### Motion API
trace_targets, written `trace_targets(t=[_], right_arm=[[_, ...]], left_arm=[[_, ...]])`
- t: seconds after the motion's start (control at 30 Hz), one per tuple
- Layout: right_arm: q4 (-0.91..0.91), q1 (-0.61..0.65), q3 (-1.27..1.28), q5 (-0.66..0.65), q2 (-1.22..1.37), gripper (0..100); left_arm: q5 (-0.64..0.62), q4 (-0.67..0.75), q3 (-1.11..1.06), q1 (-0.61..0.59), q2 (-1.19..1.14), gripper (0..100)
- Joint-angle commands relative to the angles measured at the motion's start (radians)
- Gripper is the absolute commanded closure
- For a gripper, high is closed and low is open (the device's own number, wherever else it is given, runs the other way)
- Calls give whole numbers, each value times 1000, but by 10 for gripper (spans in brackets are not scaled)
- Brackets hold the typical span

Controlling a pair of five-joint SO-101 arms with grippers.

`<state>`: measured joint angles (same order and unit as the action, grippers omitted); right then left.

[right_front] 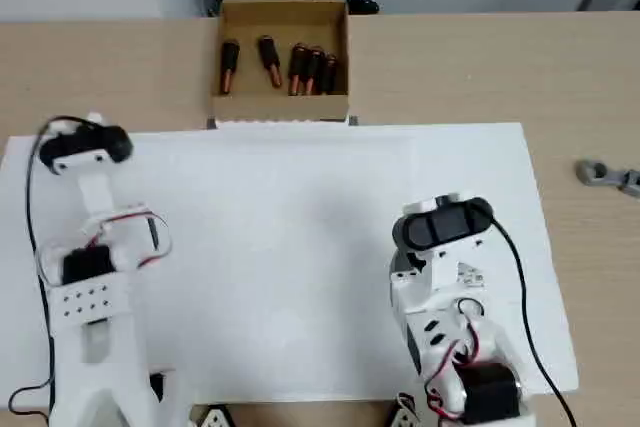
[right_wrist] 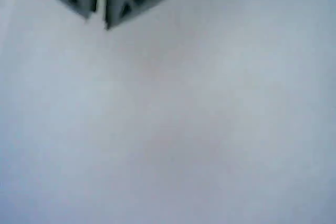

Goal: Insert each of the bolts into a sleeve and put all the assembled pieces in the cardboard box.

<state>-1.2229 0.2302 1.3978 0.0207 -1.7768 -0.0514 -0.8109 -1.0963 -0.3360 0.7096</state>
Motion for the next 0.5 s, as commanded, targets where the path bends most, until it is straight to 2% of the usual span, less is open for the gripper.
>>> trace_targets(t=[0.0,0.13,0.47], right_arm=[[22,-5,51,-11,-44,995],[21,-7,123,-11,-38,991],[22,-5,204,-11,-39,991]], left_arm=[[6,158,-91,41,11,994],[3,275,-182,49,11,994],[0,273,-174,44,11,994]])
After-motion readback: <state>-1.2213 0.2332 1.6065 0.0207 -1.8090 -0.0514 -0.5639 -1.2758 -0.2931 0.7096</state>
